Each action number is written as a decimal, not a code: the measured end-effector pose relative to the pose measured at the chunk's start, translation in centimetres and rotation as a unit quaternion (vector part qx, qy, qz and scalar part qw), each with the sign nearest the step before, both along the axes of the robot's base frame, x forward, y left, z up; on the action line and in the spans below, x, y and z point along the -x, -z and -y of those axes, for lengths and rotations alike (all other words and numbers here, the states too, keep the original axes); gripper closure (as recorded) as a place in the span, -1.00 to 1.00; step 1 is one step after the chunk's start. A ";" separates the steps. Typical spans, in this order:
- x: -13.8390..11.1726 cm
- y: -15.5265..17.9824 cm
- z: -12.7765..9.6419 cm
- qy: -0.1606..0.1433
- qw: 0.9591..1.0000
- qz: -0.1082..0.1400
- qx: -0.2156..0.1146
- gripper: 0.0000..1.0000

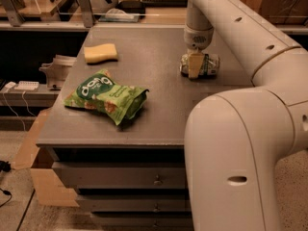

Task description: Place 7up can upright

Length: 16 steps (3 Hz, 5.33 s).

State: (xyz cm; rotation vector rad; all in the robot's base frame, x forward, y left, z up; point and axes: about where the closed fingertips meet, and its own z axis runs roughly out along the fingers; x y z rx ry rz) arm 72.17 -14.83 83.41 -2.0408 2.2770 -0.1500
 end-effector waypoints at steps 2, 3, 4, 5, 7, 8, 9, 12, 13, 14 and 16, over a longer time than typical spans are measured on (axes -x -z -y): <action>0.5 -3.5 -1.5 -0.018 0.998 0.039 -0.047 1.00; 1.4 -7.8 -3.1 -0.039 0.990 0.082 -0.106 1.00; 1.9 -9.7 -4.2 -0.041 0.975 0.111 -0.189 1.00; 2.0 -10.6 -4.8 -0.032 0.946 0.131 -0.296 1.00; 2.1 -10.6 -5.2 -0.024 0.932 0.130 -0.338 1.00; 1.6 -10.8 -5.0 0.001 0.899 0.147 -0.413 1.00; 0.8 -11.5 -4.4 0.022 0.842 0.171 -0.510 1.00; 0.3 -10.2 -2.3 0.076 0.757 0.204 -0.616 1.00; 0.0 -8.6 -1.7 0.093 0.745 0.214 -0.625 1.00; -0.5 -7.5 -1.0 0.106 0.731 0.229 -0.634 1.00; -1.3 -6.1 0.2 0.124 0.714 0.241 -0.646 0.65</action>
Offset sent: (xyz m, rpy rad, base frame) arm -0.0348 0.0383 0.1070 0.2353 -0.1737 0.0938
